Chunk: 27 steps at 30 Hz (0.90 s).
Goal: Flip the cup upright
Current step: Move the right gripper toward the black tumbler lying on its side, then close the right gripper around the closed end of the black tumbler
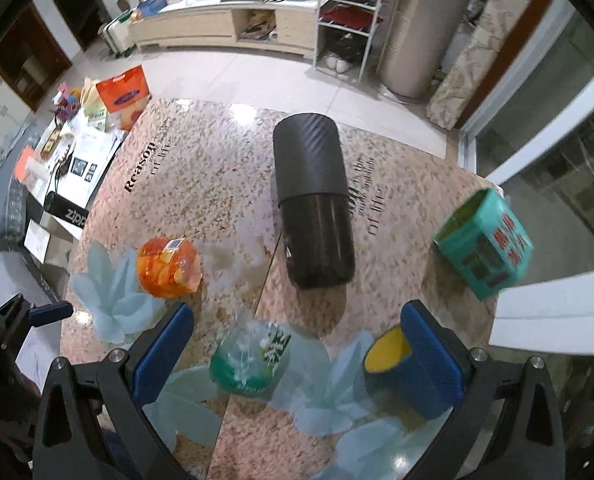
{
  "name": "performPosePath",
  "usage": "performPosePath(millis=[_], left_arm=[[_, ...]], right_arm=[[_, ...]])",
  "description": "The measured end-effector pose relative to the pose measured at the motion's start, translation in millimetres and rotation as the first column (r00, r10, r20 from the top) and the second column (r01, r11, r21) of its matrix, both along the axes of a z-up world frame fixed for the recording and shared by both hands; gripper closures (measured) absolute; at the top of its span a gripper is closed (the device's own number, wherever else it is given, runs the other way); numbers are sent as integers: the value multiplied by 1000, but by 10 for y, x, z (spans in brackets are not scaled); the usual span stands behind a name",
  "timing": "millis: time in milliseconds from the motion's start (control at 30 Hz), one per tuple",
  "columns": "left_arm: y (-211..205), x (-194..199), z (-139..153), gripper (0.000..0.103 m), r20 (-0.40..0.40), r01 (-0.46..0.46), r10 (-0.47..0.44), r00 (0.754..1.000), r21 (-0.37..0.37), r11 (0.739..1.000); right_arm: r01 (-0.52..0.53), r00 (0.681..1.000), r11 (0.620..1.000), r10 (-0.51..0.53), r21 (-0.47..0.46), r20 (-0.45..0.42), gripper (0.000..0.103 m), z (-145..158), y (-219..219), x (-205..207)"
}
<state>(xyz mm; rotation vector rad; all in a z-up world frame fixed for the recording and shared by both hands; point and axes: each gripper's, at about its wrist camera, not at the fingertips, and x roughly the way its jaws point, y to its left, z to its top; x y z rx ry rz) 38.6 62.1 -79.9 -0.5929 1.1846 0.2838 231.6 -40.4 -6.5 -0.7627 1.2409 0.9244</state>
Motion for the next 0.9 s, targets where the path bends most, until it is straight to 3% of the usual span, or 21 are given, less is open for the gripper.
performPosePath(millis=[567,900], left_arm=[[-127,113,-321,1,-43,-4,2,999,-36,999],[-133,218,-518,1,-71,-17,13,997,-57,998]], right_arm=[[-72,997,989,69,-126,-24,0,-725,557,471],[-86,995,985,77,-148,-69,0,-1109,844,751]])
